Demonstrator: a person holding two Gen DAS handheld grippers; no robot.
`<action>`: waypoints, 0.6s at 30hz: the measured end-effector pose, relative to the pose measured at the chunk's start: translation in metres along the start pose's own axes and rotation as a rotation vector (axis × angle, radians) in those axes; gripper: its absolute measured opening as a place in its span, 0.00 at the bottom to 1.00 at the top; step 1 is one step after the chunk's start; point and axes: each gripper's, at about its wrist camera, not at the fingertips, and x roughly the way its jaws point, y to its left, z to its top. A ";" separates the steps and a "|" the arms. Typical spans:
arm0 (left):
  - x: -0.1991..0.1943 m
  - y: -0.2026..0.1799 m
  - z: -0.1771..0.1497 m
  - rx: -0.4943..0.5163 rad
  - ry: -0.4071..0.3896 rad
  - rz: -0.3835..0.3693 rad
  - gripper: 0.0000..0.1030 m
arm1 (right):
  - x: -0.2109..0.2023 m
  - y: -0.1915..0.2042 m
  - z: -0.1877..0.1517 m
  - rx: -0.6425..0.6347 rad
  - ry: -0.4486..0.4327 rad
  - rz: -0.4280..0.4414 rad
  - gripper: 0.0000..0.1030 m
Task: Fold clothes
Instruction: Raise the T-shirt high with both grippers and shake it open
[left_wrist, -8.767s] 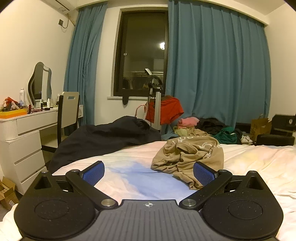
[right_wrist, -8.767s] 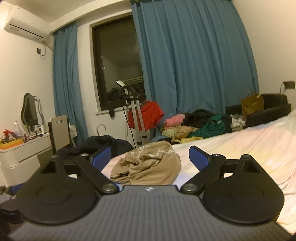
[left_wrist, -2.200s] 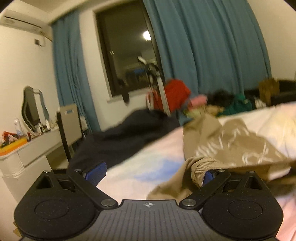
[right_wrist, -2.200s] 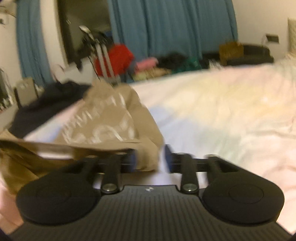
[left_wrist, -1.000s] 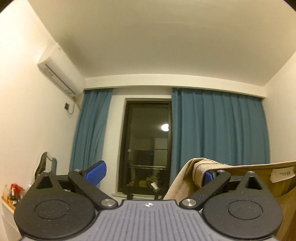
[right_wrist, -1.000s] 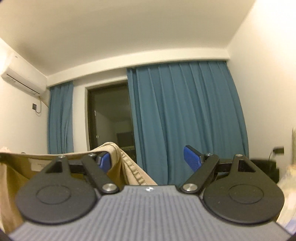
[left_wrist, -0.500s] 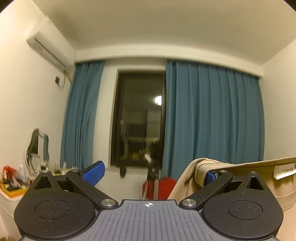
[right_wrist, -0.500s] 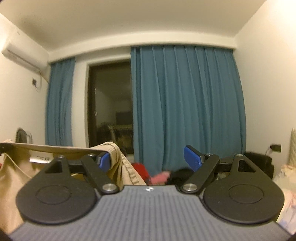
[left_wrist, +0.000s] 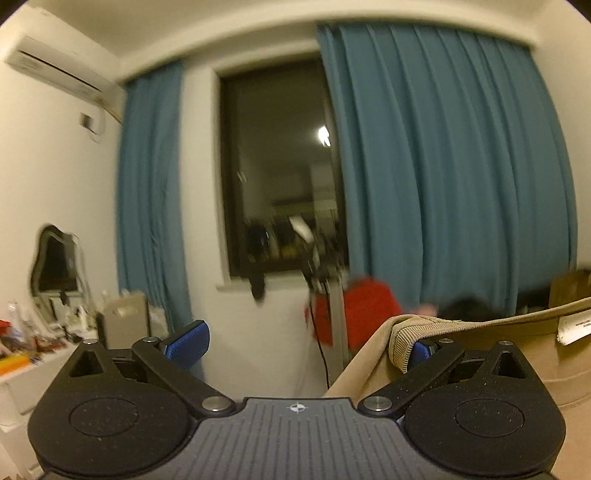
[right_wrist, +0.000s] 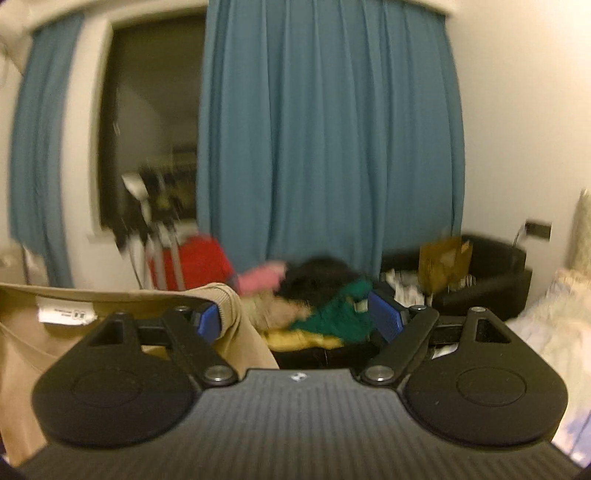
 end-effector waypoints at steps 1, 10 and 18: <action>0.026 -0.011 -0.022 0.017 0.038 -0.007 1.00 | 0.021 0.000 -0.013 -0.012 0.045 0.008 0.80; 0.179 -0.089 -0.205 0.273 0.431 -0.116 0.95 | 0.208 0.000 -0.127 -0.116 0.451 0.076 0.80; 0.209 -0.100 -0.206 0.481 0.650 -0.192 1.00 | 0.274 -0.003 -0.154 -0.078 0.594 0.222 0.80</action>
